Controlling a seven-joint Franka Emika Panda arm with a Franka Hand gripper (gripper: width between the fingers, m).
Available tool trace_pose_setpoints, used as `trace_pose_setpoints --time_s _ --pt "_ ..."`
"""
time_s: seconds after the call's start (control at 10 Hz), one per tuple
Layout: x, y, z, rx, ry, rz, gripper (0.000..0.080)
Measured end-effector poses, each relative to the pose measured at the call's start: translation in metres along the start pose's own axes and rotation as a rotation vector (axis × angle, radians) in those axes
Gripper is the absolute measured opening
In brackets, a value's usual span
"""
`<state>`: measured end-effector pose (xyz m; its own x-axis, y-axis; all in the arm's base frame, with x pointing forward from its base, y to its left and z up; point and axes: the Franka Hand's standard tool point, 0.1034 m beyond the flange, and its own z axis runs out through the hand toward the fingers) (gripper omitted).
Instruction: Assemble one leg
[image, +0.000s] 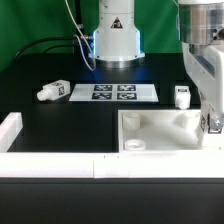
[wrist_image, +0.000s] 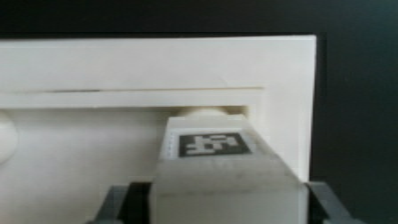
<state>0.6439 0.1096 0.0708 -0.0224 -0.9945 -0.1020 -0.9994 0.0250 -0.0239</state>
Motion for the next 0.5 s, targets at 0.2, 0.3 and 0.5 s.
trace_pose_setpoints --time_s 0.2,0.3,0.5 --pt "0.0001 -0.0001 0.0 0.0 0.003 -0.034 0.0455" --pt "0.0008 0.0014 0.0011 -0.007 0.02 -0.343 0.0578" --pt "0.0004 0.0051 0.0042 -0.02 0.009 -0.699 0.0637"
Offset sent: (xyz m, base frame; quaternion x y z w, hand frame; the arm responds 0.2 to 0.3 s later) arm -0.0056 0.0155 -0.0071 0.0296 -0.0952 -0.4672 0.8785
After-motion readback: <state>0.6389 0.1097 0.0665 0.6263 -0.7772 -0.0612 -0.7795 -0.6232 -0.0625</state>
